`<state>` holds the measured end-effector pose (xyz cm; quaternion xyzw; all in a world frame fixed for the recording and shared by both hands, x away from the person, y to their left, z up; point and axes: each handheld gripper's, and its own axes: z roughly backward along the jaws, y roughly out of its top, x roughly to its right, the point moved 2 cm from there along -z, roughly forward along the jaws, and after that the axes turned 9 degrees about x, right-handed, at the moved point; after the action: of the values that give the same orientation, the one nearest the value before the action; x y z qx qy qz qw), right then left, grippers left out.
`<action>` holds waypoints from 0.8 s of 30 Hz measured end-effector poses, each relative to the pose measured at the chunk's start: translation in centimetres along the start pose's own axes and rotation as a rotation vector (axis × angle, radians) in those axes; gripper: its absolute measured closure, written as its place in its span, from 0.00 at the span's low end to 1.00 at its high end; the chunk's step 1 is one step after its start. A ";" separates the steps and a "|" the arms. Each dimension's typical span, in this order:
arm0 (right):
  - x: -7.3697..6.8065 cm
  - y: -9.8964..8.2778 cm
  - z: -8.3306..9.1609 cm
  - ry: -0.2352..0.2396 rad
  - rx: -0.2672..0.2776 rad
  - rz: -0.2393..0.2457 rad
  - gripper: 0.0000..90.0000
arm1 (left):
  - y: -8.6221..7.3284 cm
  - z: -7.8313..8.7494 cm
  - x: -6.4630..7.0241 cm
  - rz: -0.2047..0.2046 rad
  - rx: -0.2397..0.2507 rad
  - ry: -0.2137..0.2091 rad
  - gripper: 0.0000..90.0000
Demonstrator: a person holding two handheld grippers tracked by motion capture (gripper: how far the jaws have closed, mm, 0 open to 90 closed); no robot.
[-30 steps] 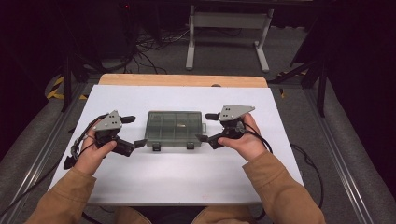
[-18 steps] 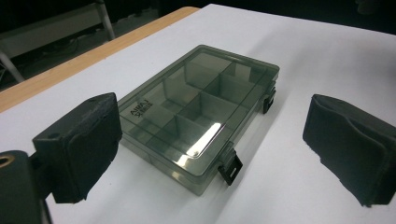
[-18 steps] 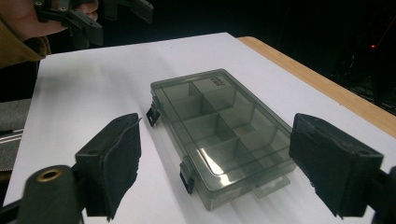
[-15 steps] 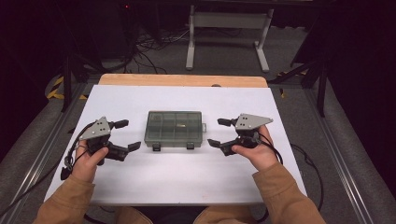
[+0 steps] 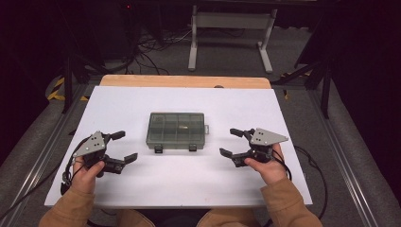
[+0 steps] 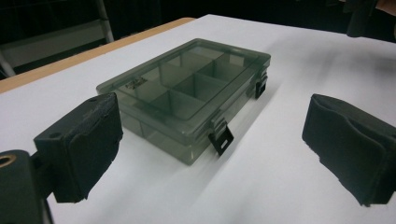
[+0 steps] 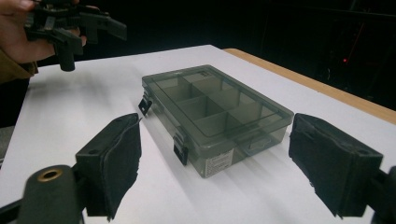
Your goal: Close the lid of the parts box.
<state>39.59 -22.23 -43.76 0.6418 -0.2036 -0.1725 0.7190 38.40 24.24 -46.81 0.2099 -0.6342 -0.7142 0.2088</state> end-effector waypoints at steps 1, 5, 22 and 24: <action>0.0 -0.3 0.2 -0.006 0.009 -0.002 0.20 | -0.3 0.1 0.0 0.008 0.005 0.009 0.06; -0.1 -1.5 0.9 -0.034 0.023 -0.013 0.19 | -1.2 0.7 0.1 -0.001 0.017 0.029 0.07; -1.0 -4.5 2.2 -0.098 0.047 -0.027 0.19 | -3.1 0.3 1.1 0.013 0.021 0.052 0.05; -1.0 -4.5 2.2 -0.099 0.045 -0.025 0.19 | -3.1 0.4 1.0 0.013 0.019 0.060 0.05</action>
<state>37.68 -24.11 -48.14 0.6511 -0.2346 -0.2082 0.6911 37.24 24.29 -49.87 0.2289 -0.6357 -0.7003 0.2303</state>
